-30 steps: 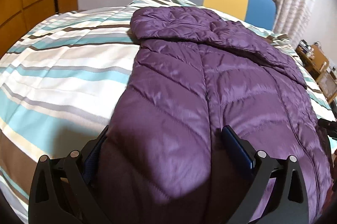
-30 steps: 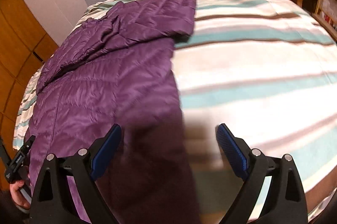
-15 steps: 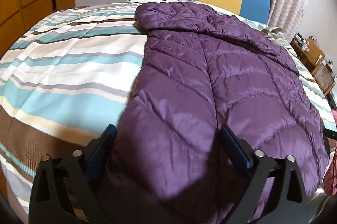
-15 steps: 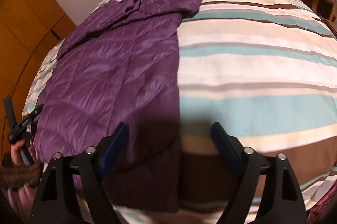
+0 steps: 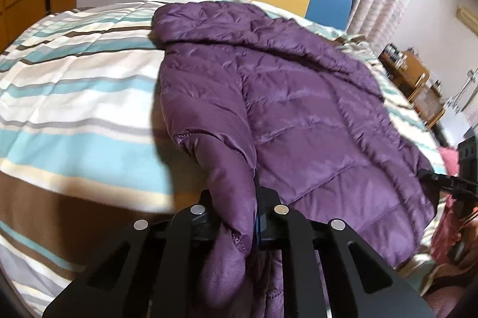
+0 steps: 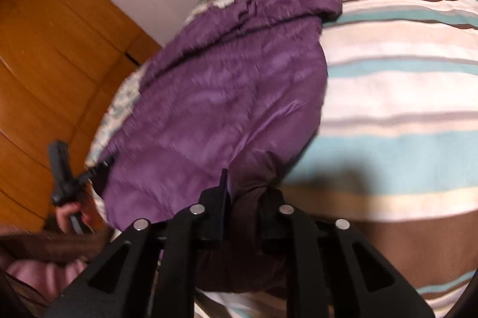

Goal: Fold large clothes

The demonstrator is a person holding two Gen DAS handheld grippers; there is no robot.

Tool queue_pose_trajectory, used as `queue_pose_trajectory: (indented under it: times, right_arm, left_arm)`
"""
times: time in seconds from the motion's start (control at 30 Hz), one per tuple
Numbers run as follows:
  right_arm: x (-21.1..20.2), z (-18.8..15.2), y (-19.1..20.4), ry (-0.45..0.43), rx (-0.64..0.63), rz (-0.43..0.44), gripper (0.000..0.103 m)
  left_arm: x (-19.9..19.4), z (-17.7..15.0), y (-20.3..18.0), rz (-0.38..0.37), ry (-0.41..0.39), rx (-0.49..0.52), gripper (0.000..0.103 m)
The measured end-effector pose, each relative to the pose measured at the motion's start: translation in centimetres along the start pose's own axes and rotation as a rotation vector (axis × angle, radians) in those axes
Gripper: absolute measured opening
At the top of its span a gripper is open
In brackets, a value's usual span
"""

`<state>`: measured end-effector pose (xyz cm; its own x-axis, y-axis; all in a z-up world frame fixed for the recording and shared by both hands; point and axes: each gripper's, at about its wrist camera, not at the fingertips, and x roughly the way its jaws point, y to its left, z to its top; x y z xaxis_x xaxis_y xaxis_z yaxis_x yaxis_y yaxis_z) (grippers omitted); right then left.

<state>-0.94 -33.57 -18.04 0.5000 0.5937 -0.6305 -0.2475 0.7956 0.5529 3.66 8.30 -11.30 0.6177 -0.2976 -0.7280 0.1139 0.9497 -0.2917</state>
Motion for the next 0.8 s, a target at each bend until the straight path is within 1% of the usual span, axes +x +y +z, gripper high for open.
queue_pose_trajectory:
  times: [0.1, 0.27, 0.37, 0.47, 0.63, 0.8]
  right_arm:
    - [-0.6, 1.1, 0.7, -0.058, -0.005, 0.017, 0.013]
    - [-1.0, 3.5, 1.0, -0.142, 0.021, 0.048, 0.013]
    - [-0.8, 5.1, 0.8, -0.178, 0.046, 0.059, 0.013]
    - [-0.4, 7.1, 0.1, -0.213, 0.097, 0.077, 0.013]
    - [0.7, 10.4, -1.4, -0.256, 0.185, 0.088, 0.013]
    - [2.4, 12.5, -3.6, -0.270, 0.287, 0.101, 0.013]
  left_arm:
    - [-0.5, 1.1, 0.4, -0.033, -0.024, -0.035, 0.012]
    - [-1.3, 3.9, 1.4, -0.107, -0.083, -0.114, 0.012]
    - [-1.5, 5.9, 1.5, -0.131, -0.122, -0.132, 0.012]
    - [-0.9, 7.7, 1.4, -0.149, -0.138, -0.146, 0.012]
    - [1.5, 11.2, 1.6, -0.156, -0.138, -0.162, 0.012]
    - [4.6, 13.9, 2.2, -0.131, -0.114, -0.185, 0.012]
